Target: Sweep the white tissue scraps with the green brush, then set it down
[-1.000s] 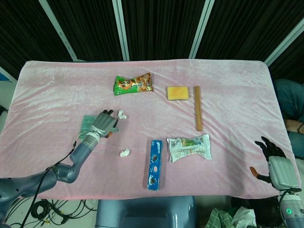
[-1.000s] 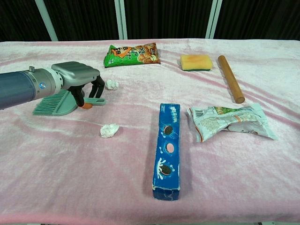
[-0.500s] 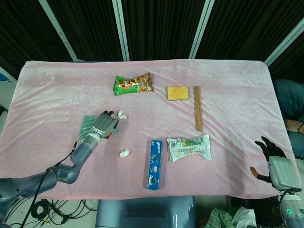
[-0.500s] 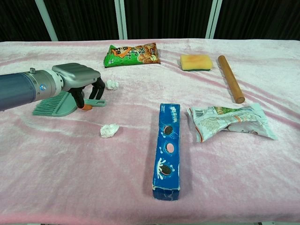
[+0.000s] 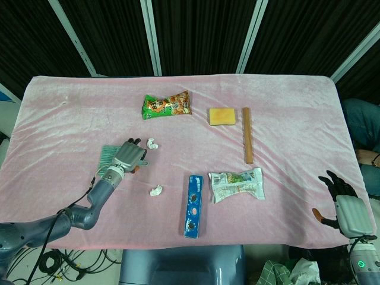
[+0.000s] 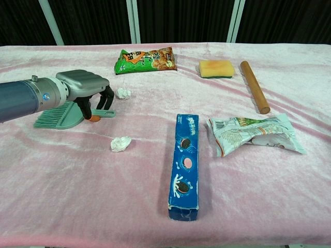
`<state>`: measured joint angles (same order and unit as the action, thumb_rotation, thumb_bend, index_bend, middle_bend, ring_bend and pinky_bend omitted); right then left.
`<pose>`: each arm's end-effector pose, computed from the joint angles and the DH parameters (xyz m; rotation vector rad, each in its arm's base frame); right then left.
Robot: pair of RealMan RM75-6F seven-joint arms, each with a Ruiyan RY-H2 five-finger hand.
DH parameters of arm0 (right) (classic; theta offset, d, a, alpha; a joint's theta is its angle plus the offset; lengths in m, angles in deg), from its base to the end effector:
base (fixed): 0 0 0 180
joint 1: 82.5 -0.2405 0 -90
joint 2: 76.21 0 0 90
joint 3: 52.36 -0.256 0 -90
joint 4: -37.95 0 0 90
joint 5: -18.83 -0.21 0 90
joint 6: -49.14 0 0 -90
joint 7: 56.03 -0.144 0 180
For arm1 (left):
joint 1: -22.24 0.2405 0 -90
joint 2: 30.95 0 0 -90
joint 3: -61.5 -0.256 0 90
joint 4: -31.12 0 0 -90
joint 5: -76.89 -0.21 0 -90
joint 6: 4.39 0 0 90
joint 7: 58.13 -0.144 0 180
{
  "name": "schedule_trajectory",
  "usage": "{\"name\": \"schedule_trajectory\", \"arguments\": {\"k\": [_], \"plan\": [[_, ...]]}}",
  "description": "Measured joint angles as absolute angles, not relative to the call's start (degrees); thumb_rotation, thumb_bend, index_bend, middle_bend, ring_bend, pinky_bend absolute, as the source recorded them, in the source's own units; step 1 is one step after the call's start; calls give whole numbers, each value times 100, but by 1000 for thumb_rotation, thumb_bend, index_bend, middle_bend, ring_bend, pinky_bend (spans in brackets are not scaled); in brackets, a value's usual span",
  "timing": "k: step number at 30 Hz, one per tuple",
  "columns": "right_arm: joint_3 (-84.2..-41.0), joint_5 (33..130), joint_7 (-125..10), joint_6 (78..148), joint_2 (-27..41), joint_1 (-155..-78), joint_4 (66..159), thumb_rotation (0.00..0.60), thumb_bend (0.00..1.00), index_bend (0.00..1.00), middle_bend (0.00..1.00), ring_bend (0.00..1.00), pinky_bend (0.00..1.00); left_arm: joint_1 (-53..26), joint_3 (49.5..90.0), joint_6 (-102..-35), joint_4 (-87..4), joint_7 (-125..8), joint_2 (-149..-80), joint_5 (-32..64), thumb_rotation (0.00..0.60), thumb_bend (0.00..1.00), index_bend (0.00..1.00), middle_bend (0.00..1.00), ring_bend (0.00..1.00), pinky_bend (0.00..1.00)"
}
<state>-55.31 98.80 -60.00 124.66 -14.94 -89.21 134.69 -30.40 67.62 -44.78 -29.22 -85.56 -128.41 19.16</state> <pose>-0.3158 -0.1880 0.1510 1.3667 -1.1287 0.8529 -0.1723 0.3994 -0.0601 -2.0387 -0.7047 -0.5323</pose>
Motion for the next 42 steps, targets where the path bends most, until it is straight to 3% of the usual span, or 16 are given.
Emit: {"name": "schedule_trajectory", "arguments": {"k": [19,30,42], "plan": [[-5525,9862,-5995,12434,-1501,-8929,13485,600,192,182,44,98,153,-2863,6792,-4930,-3569,-8248,-12363,1510,600,371,565,564,130,206],[-5523,9853,-5953,12438,-1489,-8928,13493,600,192,182,44,98,153,-2486,6835,-5591,-5269,-7918,-11339,1155,600,371,589,586,177,231],[-5515,9871,-5935,12459,-1486,-8919,13494,600,191,182,44,98,153,-1955,6907,-6057,-6876,-6214,-10642,568,600,370,604,604,209,240]]}}
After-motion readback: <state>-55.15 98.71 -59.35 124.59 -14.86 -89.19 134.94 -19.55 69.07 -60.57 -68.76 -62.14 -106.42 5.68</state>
